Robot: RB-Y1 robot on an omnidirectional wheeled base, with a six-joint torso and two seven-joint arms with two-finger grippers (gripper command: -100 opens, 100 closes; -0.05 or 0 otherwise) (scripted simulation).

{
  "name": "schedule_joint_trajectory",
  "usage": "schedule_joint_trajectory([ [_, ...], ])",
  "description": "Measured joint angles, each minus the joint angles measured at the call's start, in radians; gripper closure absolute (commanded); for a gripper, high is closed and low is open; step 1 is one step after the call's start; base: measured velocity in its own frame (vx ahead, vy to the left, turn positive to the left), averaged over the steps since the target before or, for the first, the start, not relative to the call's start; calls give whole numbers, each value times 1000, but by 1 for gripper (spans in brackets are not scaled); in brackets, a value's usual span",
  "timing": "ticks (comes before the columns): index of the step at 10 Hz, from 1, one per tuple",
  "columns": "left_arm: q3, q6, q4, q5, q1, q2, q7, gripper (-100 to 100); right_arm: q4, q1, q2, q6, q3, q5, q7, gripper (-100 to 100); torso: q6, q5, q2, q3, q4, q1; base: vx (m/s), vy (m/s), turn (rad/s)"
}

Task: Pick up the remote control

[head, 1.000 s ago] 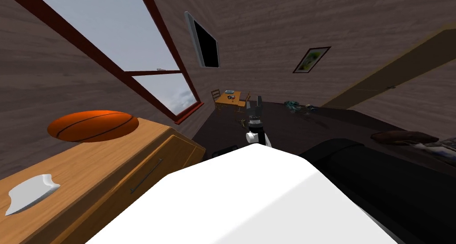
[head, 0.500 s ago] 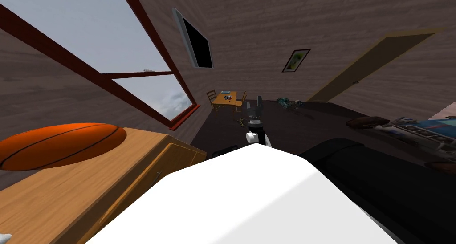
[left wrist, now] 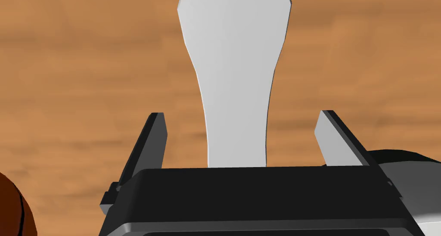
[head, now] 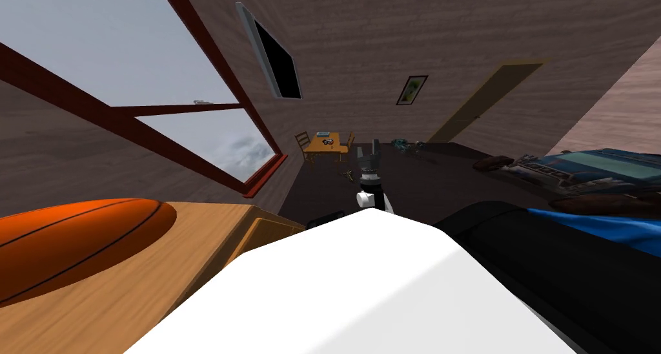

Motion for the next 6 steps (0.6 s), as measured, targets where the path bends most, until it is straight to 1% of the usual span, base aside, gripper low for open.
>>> schedule_joint_trajectory([
  [1, 0, 1, -3, 3, 2, 0, 2, 0, 0, 0, 0, 0, 0, 0, 0, 0, -1, -1, 2, 1, 0, -7, 6, 18, 1],
  [2, 0, 1, -2, 3, 2, 0, 2, -100, 0, 0, 0, 0, 0, 0, 0, 0, -1, -3, 4, 2, 1, -12, 68, 24, 132],
  [3, 5, 18, -25, 22, 26, 3, -13, -100, 0, 0, 0, 0, 0, 0, 0, 0, -2, -3, 2, 1, 1, -13, 123, 2, 196],
  [5, 9, 33, -13, 9, 19, -21, -45, -100, 0, 0, 0, 0, 0, 0, 0, 0, -1, -4, -2, -1, 0, -16, 109, -20, 104],
  [6, 10, 28, 19, -19, -11, -48, -60, -100, 0, 0, 0, 0, 0, 0, 0, 0, -1, -4, -2, -1, 0, -16, 52, -8, 29],
])
